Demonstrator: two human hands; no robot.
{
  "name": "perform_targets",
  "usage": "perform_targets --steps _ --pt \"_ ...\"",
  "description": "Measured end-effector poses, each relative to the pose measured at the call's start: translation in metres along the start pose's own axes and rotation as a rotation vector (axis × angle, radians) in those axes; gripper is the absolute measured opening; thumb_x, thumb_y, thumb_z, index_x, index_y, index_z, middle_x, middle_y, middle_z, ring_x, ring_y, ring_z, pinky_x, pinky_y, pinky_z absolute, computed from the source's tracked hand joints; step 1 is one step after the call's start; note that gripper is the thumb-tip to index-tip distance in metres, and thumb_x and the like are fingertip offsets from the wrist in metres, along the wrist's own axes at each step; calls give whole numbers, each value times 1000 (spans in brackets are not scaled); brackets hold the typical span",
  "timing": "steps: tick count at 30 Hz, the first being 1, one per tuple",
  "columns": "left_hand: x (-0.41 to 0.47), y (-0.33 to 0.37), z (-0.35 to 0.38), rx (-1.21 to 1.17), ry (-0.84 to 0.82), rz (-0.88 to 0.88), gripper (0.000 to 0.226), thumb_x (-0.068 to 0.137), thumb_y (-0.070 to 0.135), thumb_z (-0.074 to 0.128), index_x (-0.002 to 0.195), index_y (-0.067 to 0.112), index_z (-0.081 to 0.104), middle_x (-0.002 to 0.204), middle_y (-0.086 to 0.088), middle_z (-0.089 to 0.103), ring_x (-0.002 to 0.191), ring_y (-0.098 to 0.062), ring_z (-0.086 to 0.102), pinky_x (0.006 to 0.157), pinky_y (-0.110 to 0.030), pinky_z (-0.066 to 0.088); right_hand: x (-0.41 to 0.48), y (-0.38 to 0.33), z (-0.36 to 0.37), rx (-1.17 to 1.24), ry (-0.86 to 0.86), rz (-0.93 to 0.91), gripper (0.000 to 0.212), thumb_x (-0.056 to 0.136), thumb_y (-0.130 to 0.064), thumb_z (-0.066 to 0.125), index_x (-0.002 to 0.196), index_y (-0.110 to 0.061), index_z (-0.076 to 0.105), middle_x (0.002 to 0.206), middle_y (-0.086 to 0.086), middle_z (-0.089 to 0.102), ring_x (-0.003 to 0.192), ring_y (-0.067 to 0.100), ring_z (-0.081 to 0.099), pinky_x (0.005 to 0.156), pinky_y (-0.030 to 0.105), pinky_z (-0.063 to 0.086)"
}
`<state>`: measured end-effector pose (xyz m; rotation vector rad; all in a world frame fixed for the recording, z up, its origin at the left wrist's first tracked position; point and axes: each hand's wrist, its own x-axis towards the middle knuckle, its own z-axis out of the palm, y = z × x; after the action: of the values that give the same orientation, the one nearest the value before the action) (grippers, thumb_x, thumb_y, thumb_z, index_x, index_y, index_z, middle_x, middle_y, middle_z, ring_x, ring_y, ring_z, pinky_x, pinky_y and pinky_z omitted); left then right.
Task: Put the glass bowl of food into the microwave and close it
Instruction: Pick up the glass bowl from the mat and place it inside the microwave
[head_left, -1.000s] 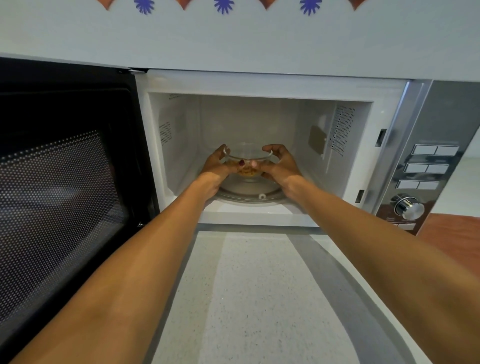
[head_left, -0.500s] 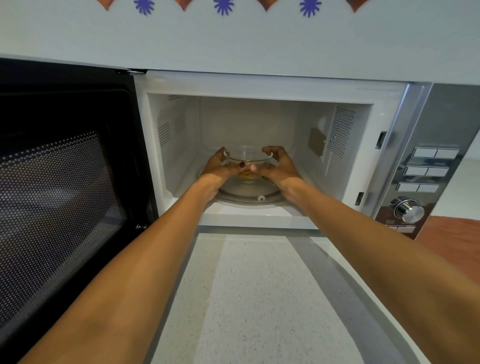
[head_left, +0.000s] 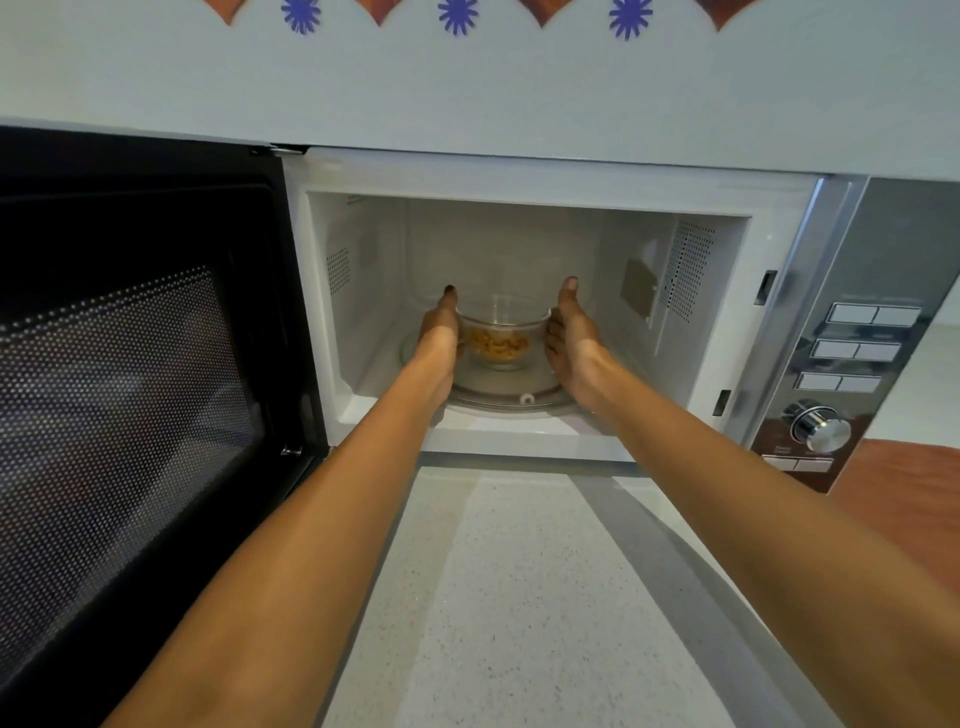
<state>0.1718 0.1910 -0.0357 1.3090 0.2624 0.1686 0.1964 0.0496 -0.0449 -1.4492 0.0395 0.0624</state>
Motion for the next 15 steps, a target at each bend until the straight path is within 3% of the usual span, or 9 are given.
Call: perform_targets --steps 9,15 --pt "-4 -2 5 -123 -46 19 64 101 52 24 144 8 42 146 -11 50 134 -26 48 110 -32 37 -2 0 5 75 13 20 89 92 -74 24 155 -12 25 162 9 31 150 25 30 126 41 18" --pt "-6 -5 8 -107 -43 20 70 100 57 18 150 10 34 153 -10 42 140 -26 41 120 -37 28 -2 0 5 66 23 24 91 91 -76 23 157 -13 21 164 8 27 151 25 26 127 42 15"
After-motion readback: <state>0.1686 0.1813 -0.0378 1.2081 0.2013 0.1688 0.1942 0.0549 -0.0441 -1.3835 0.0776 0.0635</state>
